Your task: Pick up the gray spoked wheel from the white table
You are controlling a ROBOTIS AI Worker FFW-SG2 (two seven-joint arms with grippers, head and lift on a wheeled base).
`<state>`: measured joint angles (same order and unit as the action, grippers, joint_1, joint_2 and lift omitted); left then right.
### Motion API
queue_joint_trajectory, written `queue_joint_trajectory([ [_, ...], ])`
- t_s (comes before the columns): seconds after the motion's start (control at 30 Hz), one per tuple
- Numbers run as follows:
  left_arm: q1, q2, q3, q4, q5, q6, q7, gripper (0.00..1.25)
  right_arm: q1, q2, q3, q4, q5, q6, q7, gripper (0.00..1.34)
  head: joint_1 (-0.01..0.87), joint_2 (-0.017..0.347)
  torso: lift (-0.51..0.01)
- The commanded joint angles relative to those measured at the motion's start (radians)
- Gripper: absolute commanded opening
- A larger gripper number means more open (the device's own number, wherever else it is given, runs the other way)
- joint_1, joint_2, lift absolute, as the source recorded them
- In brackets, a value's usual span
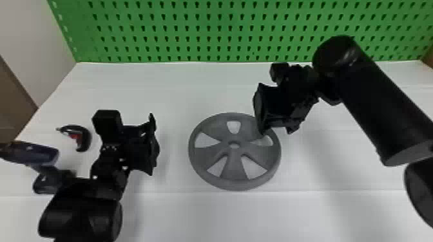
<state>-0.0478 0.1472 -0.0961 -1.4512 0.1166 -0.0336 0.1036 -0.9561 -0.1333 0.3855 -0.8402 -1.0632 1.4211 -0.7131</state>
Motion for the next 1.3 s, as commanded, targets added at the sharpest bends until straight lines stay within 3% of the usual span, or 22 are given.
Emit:
queue_joint_trajectory([
  [0.0,-0.003,0.0,-0.004,0.002,0.0,0.001,0.004,1.07,-0.007,-0.009,0.01,0.001,0.026,-0.002,0.012,0.87,0.77,0.044,-0.098],
  [0.03,-0.003,0.0,-0.005,0.002,0.0,0.0,0.004,1.07,-0.009,-0.011,0.013,0.001,0.038,-0.004,0.027,0.87,0.77,0.044,-0.098],
  [0.2,-0.004,0.0,-0.007,0.003,0.002,0.0,0.005,1.07,-0.021,-0.012,0.055,0.001,0.259,-0.008,0.291,0.87,0.77,0.044,-0.098],
  [0.37,-0.006,0.0,-0.007,0.005,0.003,0.0,0.005,1.07,-0.026,-0.011,0.073,0.021,0.351,-0.027,0.42,0.87,0.77,0.044,-0.098],
  [0.5,-0.004,0.0,-0.007,0.005,0.008,0.0,0.005,1.07,-0.024,-0.011,0.064,0.021,0.394,-0.03,0.471,0.87,0.77,0.044,-0.098],
  [0.93,-0.006,-0.002,-0.008,0.005,0.008,0.001,0.005,1.07,-0.019,-0.011,0.069,0.021,0.417,-0.033,0.501,0.87,0.77,0.044,-0.098],
  [1.27,-0.015,-0.002,-0.011,0.005,0.009,0.0,0.005,1.07,-0.01,-0.005,0.049,0.023,0.551,-0.037,0.618,0.87,0.77,0.044,-0.098],
])
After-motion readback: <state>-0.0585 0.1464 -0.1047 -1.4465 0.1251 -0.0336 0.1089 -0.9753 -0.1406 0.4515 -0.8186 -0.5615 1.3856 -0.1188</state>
